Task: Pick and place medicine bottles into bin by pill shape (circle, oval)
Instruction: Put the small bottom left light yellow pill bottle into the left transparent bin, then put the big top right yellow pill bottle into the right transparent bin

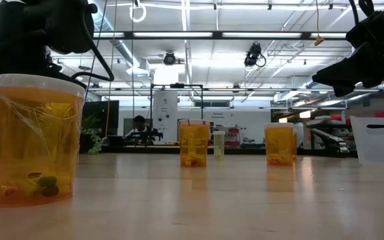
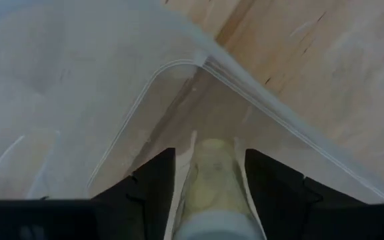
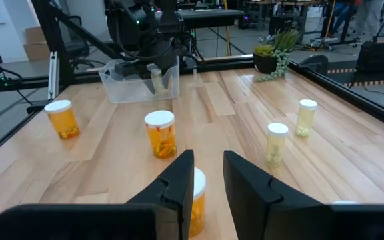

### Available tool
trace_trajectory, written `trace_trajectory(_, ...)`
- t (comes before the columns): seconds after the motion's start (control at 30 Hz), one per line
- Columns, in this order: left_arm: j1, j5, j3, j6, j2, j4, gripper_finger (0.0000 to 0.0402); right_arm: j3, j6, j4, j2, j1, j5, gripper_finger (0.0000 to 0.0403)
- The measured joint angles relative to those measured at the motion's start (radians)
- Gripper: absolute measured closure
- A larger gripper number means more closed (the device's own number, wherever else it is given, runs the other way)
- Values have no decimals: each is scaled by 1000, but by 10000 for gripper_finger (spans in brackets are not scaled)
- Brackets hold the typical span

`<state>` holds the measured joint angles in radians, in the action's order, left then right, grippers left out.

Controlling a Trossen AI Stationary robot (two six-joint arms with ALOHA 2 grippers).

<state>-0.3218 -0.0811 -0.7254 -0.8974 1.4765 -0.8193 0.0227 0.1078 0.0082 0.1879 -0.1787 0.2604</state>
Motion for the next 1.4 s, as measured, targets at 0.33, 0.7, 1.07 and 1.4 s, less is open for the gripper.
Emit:
trace_trajectory(0.33,6,0,-47,14,0,-54,201,0,0,0,0,0,0,315)
trace_trajectory(0.7,11,-9,-195,26,0,-270,191,0,0,0,0,0,0,315)
trace_trajectory(1.07,11,-69,-311,56,0,-336,195,0,0,0,0,0,0,315)
trace_trajectory(1.4,27,-69,-317,92,0,-234,197,0,0,0,0,0,0,315)
